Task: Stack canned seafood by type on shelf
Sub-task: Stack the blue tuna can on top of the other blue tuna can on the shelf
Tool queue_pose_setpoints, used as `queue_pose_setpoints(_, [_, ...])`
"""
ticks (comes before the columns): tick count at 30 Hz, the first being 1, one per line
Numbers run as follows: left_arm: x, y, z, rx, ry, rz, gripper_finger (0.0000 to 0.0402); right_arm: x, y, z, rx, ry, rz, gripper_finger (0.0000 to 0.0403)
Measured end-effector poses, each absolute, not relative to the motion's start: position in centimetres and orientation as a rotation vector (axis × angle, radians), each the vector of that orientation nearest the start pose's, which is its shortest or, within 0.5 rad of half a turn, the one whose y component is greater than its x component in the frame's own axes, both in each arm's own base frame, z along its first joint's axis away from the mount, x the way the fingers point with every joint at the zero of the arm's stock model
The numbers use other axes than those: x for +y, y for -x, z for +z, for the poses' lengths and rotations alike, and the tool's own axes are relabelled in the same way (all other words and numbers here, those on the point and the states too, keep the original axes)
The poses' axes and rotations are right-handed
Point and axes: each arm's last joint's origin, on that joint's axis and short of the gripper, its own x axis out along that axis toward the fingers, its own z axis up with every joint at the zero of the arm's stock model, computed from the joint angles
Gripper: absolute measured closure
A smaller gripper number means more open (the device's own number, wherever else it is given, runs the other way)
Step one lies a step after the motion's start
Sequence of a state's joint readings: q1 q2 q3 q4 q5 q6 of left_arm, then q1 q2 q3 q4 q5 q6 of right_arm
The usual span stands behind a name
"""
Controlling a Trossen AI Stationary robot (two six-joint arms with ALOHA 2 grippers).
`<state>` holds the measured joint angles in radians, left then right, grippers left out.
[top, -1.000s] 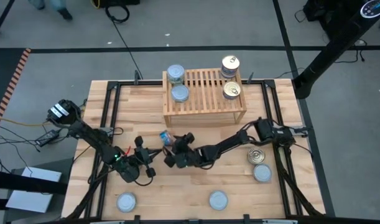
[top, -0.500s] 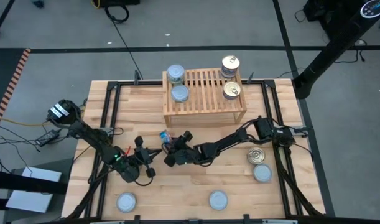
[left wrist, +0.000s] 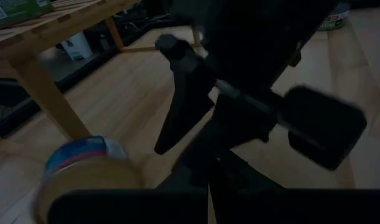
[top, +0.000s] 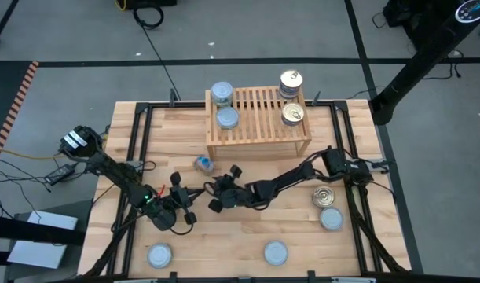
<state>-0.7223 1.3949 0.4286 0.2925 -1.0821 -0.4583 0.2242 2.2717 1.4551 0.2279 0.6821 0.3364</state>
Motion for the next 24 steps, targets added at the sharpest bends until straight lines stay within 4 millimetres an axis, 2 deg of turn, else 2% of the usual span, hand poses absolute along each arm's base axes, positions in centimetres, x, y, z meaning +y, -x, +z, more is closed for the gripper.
queue_pose_setpoints(4, [-13.1, -18.6, 14.5, 0.327, -0.085, 0.424, 0.0398, 9.5, -46.6, 13.0, 0.449, -0.027, -0.502, 0.0300])
queue_pose_setpoints(9, [-13.2, -18.5, 14.5, 0.314, -0.064, 0.432, 0.0398, 10.2, -45.9, 14.6, 0.475, 0.015, -0.482, 0.0302])
queue_pose_setpoints(14, [-12.9, -18.6, 14.5, 0.284, -0.012, 0.491, 0.0398, 10.3, -45.5, 16.1, 0.486, 0.047, -0.472, 0.0280])
queue_pose_setpoints(19, [-11.4, -19.1, 14.0, 0.328, 0.085, 0.541, 0.0394, 10.5, -45.4, 16.4, 0.491, 0.079, -0.458, 0.0247])
queue_pose_setpoints(24, [-10.9, -19.5, 13.6, 0.354, 0.097, 0.558, 0.0354, 10.7, -45.2, 16.2, 0.505, 0.089, -0.455, 0.0211])
